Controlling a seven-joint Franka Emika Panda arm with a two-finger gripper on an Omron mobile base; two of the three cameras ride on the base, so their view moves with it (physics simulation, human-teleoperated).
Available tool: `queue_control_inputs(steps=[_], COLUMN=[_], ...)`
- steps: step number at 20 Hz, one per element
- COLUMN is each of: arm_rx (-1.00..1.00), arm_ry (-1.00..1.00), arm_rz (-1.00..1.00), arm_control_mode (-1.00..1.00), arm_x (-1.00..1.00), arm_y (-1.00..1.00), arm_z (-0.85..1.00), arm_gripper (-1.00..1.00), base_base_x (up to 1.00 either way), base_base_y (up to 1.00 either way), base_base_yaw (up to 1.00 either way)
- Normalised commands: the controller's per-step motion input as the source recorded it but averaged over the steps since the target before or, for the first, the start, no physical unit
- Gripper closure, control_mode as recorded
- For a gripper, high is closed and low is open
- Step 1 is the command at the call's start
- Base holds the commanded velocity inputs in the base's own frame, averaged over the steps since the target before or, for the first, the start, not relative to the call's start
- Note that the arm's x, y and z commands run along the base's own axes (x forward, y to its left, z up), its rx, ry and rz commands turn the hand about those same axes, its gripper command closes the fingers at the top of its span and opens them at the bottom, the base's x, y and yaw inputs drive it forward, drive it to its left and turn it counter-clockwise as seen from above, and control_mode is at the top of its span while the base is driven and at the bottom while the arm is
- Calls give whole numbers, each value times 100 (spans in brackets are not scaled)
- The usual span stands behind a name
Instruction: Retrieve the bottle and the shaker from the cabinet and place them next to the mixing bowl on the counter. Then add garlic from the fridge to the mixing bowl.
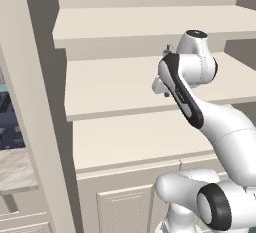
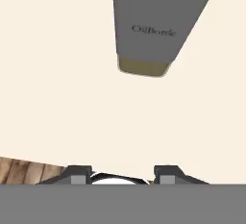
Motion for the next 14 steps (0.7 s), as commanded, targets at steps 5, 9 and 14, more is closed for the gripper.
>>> queue_control_inputs(steps=[5,9,14], arm_rx=[0,8,1], arm_ry=[-1,-19,-36], arm_rz=[0,-4,-5], arm_control_mode=[-100,-100,-100], arm_x=[-5,0,0], arm_y=[0,-5,0], arm_z=[0,2,30], arm_gripper=[-100,-100,-100], base_base_x=[0,0,0], base_base_y=[0,0,0], base_base_yaw=[0,0,0])
